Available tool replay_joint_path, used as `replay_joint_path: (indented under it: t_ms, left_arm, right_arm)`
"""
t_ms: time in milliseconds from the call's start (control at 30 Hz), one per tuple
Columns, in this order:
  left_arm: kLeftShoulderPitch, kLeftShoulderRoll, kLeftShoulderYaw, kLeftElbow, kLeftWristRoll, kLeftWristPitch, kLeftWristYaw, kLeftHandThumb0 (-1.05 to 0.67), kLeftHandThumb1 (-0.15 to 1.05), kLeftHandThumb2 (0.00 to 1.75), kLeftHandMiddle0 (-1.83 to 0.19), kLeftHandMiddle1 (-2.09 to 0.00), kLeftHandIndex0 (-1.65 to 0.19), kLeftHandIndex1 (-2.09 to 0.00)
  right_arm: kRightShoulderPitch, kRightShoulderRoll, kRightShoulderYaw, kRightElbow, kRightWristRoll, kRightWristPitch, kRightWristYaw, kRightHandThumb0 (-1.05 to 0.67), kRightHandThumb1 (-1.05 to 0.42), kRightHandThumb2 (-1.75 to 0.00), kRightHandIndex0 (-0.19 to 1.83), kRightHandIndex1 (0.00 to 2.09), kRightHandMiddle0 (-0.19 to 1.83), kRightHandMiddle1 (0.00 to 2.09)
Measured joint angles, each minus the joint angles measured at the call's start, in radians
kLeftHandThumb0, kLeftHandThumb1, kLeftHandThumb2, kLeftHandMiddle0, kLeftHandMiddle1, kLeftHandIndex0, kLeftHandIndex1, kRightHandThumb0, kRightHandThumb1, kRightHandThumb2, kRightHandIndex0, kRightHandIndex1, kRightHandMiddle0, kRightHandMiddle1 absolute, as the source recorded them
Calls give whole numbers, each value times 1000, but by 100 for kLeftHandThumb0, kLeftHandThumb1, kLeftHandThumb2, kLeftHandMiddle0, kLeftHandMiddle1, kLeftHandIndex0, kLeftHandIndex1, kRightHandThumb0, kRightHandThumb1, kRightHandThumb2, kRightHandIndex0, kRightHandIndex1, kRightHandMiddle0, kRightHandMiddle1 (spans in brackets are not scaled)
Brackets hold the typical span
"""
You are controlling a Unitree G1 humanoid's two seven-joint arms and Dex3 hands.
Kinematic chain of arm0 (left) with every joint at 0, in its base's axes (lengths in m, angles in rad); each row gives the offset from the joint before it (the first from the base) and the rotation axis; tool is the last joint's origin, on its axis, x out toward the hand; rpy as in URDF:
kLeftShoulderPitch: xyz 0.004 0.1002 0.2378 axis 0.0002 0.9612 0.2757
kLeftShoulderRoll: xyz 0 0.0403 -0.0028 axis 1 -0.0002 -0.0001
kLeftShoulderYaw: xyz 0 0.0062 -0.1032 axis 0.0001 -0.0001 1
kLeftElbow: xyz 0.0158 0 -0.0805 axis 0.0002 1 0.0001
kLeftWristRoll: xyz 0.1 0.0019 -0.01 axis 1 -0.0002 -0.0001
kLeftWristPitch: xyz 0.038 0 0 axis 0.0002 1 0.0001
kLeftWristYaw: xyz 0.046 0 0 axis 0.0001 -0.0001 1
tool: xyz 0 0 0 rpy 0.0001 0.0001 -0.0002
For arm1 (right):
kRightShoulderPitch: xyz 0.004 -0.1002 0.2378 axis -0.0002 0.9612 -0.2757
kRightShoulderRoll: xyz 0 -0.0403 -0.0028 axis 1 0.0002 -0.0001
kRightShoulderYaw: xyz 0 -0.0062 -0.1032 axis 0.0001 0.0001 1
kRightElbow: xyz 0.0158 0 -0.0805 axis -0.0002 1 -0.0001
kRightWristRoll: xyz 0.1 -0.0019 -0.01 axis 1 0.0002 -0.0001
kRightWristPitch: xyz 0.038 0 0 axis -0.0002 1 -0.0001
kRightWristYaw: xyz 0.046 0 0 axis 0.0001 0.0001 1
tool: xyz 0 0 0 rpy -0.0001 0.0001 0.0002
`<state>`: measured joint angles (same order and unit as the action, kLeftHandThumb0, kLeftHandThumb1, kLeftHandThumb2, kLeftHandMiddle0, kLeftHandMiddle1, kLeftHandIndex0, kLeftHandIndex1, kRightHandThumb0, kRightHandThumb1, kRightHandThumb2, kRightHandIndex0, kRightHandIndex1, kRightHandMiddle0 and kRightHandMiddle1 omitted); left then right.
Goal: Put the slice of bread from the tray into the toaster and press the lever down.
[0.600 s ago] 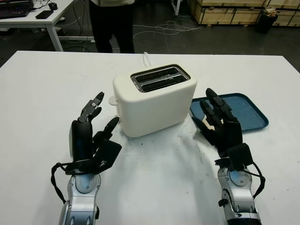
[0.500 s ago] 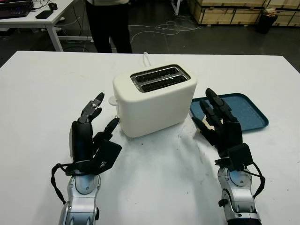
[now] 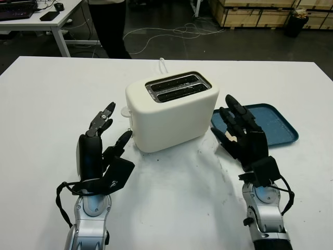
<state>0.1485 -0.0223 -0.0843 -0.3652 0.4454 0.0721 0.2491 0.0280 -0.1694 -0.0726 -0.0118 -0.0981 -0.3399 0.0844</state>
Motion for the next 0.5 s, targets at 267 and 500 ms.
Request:
replay_joint_path:
  t_ms: [267,500]
  left_arm:
    - [-3,0,2,14,-1,-11,0,-42,92,8,-41,-55,-53,-1]
    - [-17,0,-3,18,-19,-13,-1,-44,92,9,-39,-57,-53,-1]
  right_arm:
    - [109,-214,-129,-7,-265,-295,-133,-52,-84,0,42,0,42,0]
    - [149,-373,-190,116,-288,-327,-130,-53,-83,0,39,0,38,0]
